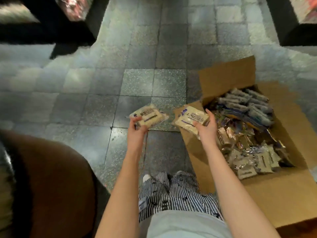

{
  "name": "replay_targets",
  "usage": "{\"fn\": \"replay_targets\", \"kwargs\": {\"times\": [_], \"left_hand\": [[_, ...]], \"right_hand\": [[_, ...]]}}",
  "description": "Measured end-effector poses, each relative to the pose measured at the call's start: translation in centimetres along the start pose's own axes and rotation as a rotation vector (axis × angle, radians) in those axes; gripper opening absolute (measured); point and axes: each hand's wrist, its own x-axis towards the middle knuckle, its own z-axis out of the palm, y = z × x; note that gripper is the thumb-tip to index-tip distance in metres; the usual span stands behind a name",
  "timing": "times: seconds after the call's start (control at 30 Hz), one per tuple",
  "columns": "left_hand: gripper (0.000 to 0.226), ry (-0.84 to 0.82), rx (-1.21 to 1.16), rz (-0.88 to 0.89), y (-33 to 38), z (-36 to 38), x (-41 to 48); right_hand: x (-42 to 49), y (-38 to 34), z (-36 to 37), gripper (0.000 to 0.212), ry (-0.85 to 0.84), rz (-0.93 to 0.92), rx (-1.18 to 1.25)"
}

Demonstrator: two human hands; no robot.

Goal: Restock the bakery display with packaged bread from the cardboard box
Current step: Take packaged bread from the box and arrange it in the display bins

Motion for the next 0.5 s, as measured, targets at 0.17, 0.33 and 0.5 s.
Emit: {"fn": "replay_targets", "kwargs": {"times": [0.17, 0.33, 0.5], "left_hand": [[0.046, 0.231, -0.047, -0.006, -0.6, -9.1, -3.6], [0.042, 0.467, -0.240, -0.026, -2.2, -19.1, -9.4], [0.019, 0.731, -0.324, 0.036, -5.4, -30.3, -16.6]], "right_hand": [[-4.2, -1.2, 7.3, 0.062, -0.225, -0.116, -0.103], [-11.4, -1.2, 14.7, 0.060, -0.457, -0.153, -0.132], [-21.6, 1.0, 21.7, 0.064, -0.664, -0.235, -0.167]]}}
